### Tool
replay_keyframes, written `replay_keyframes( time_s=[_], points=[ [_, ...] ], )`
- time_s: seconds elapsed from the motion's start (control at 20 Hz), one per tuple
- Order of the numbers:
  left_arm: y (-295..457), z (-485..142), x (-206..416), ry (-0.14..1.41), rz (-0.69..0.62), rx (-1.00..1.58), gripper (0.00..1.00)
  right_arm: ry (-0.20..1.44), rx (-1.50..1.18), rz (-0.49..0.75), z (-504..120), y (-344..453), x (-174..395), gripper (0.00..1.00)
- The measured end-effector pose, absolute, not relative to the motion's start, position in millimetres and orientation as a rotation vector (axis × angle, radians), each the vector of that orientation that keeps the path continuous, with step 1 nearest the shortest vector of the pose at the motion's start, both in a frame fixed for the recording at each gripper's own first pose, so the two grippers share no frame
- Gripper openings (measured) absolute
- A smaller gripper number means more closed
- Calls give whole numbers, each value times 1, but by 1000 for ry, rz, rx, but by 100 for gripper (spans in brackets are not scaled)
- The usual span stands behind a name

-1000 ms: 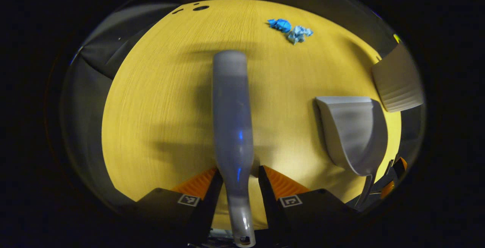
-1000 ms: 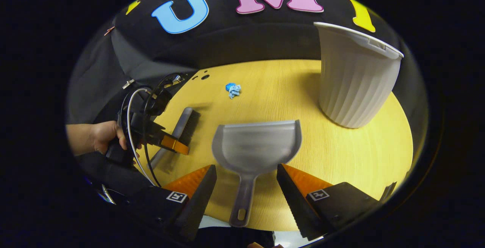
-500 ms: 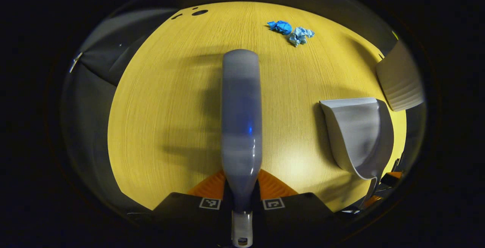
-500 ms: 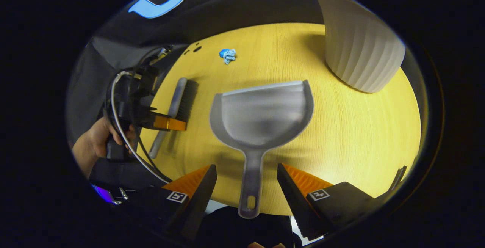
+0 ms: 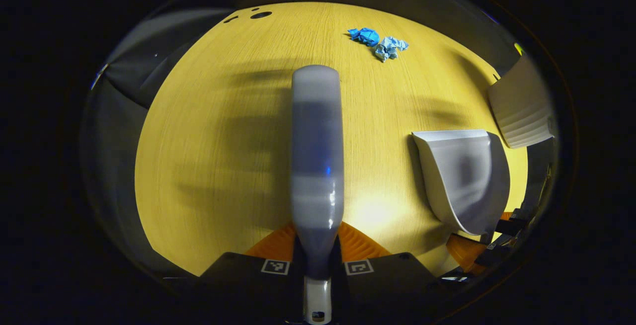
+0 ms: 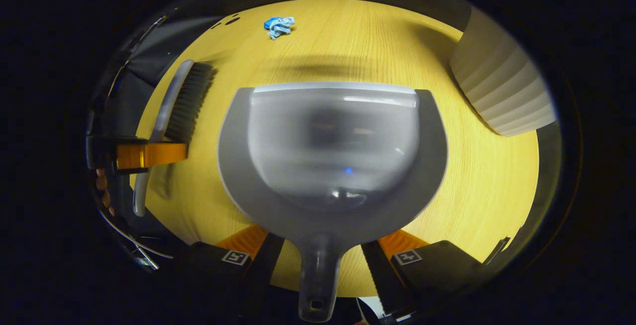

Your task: Pick up the small broom and dustpan from the desktop, sweep the trash into the dustpan with the broom, and then empty the trash into the garbage bin.

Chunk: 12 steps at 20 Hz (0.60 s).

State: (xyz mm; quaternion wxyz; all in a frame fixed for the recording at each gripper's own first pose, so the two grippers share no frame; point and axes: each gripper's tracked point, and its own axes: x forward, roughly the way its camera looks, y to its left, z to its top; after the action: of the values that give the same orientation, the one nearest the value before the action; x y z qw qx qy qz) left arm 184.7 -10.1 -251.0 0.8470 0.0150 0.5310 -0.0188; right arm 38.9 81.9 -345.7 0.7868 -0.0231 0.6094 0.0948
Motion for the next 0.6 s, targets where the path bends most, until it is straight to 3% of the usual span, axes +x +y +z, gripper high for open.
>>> replay_keyframes(
  time_s=[0.05, 0.1, 0.2, 0.35, 0.6],
  points=[
    [-4, -250, 187, 1120, -33, 52, 26, 1313, -61, 183, -345, 77, 42, 84],
    [4, -246, 191, 1117, -30, 73, 26, 1312, -73, 177, -343, 75, 43, 65],
    [13, -241, 204, 1113, -34, 102, 26, 1325, -90, 206, -345, 72, 38, 40],
    [33, -231, 236, 1100, -57, 204, 28, 1345, -153, 286, -346, 58, 38, 34],
    [44, -215, 302, 1058, -110, 307, 25, 1331, -275, 369, -333, 13, 35, 34]
  ],
)
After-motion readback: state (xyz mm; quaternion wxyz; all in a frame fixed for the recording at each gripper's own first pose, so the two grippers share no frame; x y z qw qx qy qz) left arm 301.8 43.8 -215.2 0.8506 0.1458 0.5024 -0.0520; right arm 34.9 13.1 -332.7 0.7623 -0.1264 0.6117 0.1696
